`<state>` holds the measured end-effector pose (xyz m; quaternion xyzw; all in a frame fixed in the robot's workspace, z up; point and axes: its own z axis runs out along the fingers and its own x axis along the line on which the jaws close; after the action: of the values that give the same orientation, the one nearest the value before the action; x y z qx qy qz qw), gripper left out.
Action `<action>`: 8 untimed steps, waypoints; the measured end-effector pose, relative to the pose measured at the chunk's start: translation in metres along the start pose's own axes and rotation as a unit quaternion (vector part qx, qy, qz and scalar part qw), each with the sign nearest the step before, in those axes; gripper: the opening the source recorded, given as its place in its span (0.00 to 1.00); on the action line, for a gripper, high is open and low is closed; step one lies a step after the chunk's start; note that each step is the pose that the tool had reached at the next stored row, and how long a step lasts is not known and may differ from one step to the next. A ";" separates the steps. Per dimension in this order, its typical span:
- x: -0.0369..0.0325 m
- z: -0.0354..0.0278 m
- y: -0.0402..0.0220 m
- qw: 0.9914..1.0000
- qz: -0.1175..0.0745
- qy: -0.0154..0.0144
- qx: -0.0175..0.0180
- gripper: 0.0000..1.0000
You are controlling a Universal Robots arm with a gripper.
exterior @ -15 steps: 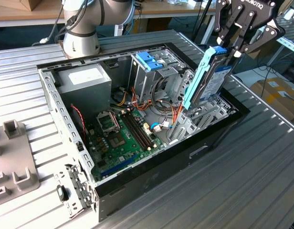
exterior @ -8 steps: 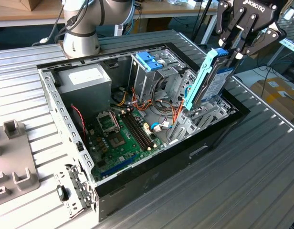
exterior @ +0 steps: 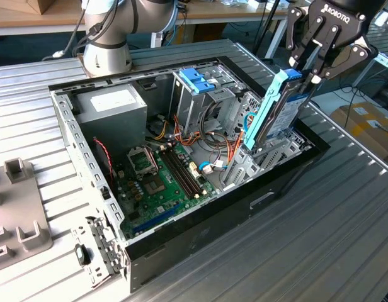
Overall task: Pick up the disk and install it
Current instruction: 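Pick up the disk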
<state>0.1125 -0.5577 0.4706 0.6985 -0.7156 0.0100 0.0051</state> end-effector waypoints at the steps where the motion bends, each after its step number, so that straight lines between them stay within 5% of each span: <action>1: 0.0000 0.0004 -0.0001 1.000 -0.003 0.000 0.000 0.35; 8: -0.0001 0.0055 -0.0001 1.000 -0.004 0.000 0.000 0.35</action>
<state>0.1126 -0.5577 0.4651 0.7015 -0.7126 0.0101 0.0052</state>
